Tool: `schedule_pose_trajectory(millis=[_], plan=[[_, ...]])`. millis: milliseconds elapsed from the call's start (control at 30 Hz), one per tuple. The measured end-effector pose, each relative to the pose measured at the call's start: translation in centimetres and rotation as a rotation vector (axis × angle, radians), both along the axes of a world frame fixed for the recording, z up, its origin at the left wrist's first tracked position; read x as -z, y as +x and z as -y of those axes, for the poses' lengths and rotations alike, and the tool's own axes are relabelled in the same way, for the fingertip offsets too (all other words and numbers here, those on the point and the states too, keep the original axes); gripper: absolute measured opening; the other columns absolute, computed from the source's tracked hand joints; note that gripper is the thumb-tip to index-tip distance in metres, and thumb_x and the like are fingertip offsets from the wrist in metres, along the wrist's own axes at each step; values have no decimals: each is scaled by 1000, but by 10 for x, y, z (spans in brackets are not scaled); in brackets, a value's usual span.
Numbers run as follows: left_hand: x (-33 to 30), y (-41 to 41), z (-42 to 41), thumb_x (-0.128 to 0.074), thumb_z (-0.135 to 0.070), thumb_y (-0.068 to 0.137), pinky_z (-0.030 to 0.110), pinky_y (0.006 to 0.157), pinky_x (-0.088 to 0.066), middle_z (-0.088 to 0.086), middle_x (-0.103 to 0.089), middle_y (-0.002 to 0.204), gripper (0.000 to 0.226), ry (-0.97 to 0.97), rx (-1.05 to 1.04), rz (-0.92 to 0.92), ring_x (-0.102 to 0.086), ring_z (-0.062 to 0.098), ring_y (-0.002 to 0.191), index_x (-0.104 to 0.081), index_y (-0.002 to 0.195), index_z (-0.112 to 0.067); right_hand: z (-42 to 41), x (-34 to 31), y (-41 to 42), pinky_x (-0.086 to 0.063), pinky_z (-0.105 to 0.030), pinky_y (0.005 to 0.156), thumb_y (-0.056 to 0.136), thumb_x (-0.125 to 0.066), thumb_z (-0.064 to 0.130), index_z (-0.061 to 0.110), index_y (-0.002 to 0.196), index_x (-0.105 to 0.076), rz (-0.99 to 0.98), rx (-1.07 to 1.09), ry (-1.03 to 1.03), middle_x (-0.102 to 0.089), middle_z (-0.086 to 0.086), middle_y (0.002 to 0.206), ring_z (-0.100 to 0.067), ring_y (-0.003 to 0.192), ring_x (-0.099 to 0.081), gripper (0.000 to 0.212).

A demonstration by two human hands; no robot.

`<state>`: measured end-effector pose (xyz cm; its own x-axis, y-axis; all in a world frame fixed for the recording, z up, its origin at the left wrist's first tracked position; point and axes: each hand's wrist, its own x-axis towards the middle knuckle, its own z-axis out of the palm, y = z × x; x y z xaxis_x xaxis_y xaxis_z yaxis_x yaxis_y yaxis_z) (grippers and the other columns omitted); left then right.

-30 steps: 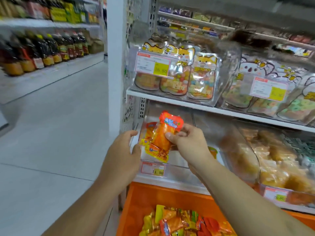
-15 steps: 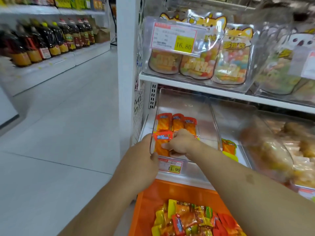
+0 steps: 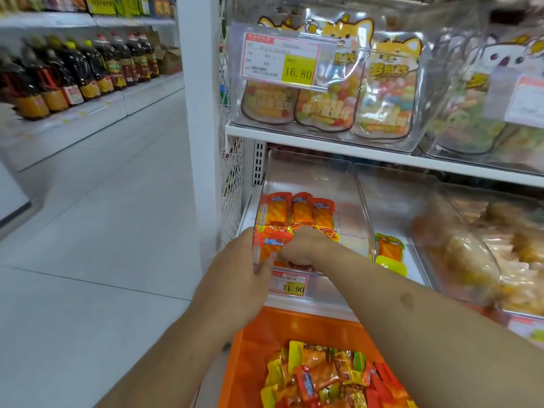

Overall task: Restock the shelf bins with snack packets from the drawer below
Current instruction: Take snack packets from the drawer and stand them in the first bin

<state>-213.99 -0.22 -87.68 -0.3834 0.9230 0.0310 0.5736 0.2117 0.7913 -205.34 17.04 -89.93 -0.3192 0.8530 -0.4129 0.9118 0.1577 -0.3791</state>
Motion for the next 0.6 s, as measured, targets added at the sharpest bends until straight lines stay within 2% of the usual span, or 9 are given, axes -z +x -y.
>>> schedule_pose_trajectory(millis=[133, 233, 333, 400, 500, 567, 600], plan=[[-2, 0, -1, -50, -41, 106, 7, 54, -42, -33, -46, 86, 23, 5, -19, 30, -56, -6, 74, -32, 114, -53, 2, 5, 4, -62, -35, 71, 75, -82, 62, 16, 98, -69, -37, 8, 73, -74, -3, 87, -20, 80, -72, 53], [0, -1, 0, -49, -42, 106, 8, 57, -43, -32, -51, 91, 20, -13, -28, -5, -61, -2, 78, -38, 121, -52, 5, -3, 13, -61, -38, 75, 75, -82, 65, 13, 93, -69, -81, 25, 96, -73, -3, 86, -20, 80, -71, 56], [-3, -1, 4, -52, -42, 105, 21, 73, -59, -21, -62, 120, 34, -29, -41, -41, -68, 9, 101, -44, 139, -43, 12, -17, 24, -58, -40, 74, 79, -83, 56, 9, 81, -67, -179, 15, 115, -64, -4, 72, -20, 71, -64, 50], [-7, 1, 9, -54, -42, 104, 34, 87, -62, -12, -60, 137, 44, -38, -59, -88, -65, 14, 114, -42, 146, -39, 23, -29, 34, -62, -43, 79, 83, -83, 49, 7, 84, -70, -276, -13, 139, -70, -7, 76, -20, 77, -69, 43], [-15, 10, 21, -56, -40, 103, 36, 93, -58, -6, -54, 148, 49, -25, -88, -174, -59, 12, 117, -40, 149, -35, 50, -54, 56, -60, -39, 74, 86, -83, 39, 19, 91, -71, -428, -69, 154, -71, -2, 77, -13, 72, -66, 24], [-22, 18, 31, -55, -40, 103, 38, 96, -56, -2, -43, 156, 57, -10, -146, -254, -58, 19, 128, -33, 155, -31, 71, -69, 76, -60, -44, 80, 87, -83, 33, 21, 95, -72, -511, -135, 106, -73, -8, 79, -21, 72, -68, 19], [-25, 22, 36, -56, -40, 103, 37, 94, -56, -2, -43, 155, 57, 16, -170, -272, -59, 21, 127, -34, 154, -30, 80, -74, 88, -60, -46, 83, 87, -83, 31, 21, 96, -72, -531, -163, 88, -73, -14, 81, -27, 75, -69, 17]])
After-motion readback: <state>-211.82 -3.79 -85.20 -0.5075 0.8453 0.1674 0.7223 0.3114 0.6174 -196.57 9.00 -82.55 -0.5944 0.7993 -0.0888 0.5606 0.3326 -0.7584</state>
